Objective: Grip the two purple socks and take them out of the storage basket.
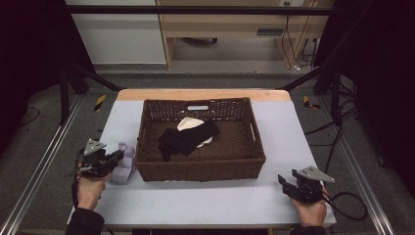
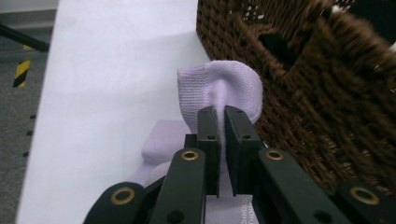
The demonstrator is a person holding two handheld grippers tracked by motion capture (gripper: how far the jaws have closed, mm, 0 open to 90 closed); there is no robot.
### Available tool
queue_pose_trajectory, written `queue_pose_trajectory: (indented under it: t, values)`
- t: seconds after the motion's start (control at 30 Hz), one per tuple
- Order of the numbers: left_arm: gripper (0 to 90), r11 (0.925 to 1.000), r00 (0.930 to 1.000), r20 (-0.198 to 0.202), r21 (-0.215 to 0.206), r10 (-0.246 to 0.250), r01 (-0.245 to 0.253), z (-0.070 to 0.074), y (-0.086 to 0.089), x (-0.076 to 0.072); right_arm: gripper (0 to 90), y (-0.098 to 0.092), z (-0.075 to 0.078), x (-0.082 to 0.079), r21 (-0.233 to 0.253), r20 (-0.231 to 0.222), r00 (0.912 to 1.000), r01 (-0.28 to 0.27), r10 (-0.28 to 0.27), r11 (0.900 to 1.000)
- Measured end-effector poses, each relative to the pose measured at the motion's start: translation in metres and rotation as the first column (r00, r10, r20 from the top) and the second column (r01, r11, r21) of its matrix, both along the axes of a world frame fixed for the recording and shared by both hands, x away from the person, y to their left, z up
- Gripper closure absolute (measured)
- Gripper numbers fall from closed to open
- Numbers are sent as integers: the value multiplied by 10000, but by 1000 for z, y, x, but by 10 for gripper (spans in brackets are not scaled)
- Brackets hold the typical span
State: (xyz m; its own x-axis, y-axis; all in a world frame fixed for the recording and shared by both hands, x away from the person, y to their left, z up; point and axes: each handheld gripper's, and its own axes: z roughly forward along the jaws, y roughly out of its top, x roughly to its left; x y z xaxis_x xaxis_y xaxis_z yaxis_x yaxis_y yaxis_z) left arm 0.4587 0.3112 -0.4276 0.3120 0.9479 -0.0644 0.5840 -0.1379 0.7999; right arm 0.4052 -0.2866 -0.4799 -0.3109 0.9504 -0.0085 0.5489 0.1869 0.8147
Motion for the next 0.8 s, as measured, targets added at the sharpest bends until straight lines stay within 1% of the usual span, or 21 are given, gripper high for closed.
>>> queue_pose_trajectory:
  t: [0.13,0.23,0.27,0.3,0.37,0.43,0.47,0.5,0.57,0.6,0.63,0.67,0.7,0.8]
  values:
    - [840,10000,9998,-174,90,-23,24,-11,-4,5,410,1,0,0,67,-50,10000,4,-4,10000]
    - [835,9997,9996,-285,257,0,7,-14,-6,7,407,1,-1,1,-29,-31,10000,-42,42,10000]
    - [829,9996,9996,-270,274,-5,13,-15,-6,8,405,1,0,0,33,-75,10000,-40,40,10000]
    - [804,9996,9997,-222,276,39,-33,-16,-7,8,401,1,-1,0,7,-49,10000,-29,29,10000]
    - [705,9999,9999,-145,153,60,-58,-16,-6,6,387,1,-1,1,-6,-11,10000,-14,14,10000]
    - [592,9998,9998,68,52,178,-179,-15,-4,4,378,1,-1,0,-3,0,10000,-20,20,10000]
    - [571,9998,9997,110,2,207,-207,-14,-2,3,374,1,-1,0,3,-2,10000,-40,40,10000]
    - [551,9997,9997,165,-145,201,-198,-12,0,1,366,1,-1,0,36,-26,10000,-34,34,10000]
    - [459,9989,9993,303,-416,220,-208,-9,4,-3,359,1,-1,1,-3,0,10000,-50,50,10000]
    - [453,9986,9990,390,-482,216,-197,-7,6,-6,351,1,-1,1,15,14,10000,-44,44,10000]
    - [436,9985,9985,487,-510,232,-208,-6,8,-9,346,1,-1,1,58,-9,10000,-23,23,10000]
    - [401,9987,9981,587,-477,186,-158,-5,9,-11,342,0,-2,1,-14,44,10000,-45,45,10000]
    - [365,9986,9979,630,-510,165,-133,-5,10,-13,336,0,-2,1,-6,42,10000,-44,44,10000]
    - [285,9991,9971,744,-398,147,-117,-7,15,-23,325,0,-2,1,-16,60,10000,-3,3,10000]
